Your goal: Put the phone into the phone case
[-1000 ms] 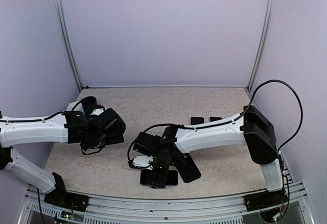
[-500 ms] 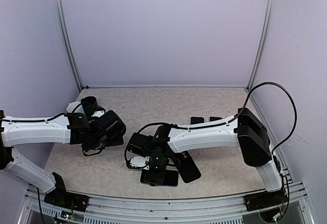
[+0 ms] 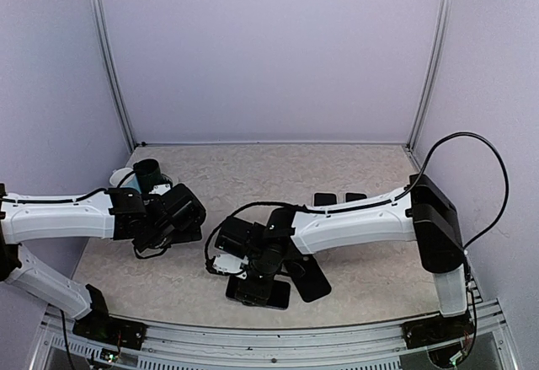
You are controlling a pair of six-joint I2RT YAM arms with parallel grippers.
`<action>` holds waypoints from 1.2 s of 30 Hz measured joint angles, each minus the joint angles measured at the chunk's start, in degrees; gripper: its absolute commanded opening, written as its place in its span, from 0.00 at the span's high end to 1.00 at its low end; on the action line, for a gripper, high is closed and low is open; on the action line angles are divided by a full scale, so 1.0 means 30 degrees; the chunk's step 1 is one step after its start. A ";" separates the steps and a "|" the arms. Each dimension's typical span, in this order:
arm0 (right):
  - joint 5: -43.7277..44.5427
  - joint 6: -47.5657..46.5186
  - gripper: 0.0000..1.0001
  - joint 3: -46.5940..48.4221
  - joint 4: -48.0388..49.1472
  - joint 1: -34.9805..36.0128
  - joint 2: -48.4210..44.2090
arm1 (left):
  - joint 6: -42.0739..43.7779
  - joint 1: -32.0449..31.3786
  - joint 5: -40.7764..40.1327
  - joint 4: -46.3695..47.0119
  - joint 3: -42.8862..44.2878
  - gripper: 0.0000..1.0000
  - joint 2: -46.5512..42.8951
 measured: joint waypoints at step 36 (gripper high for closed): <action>0.8393 1.4965 0.74 -1.4491 1.0236 -0.1632 -1.0797 | 0.0233 0.0109 0.1362 0.1967 -0.0189 0.01 0.1996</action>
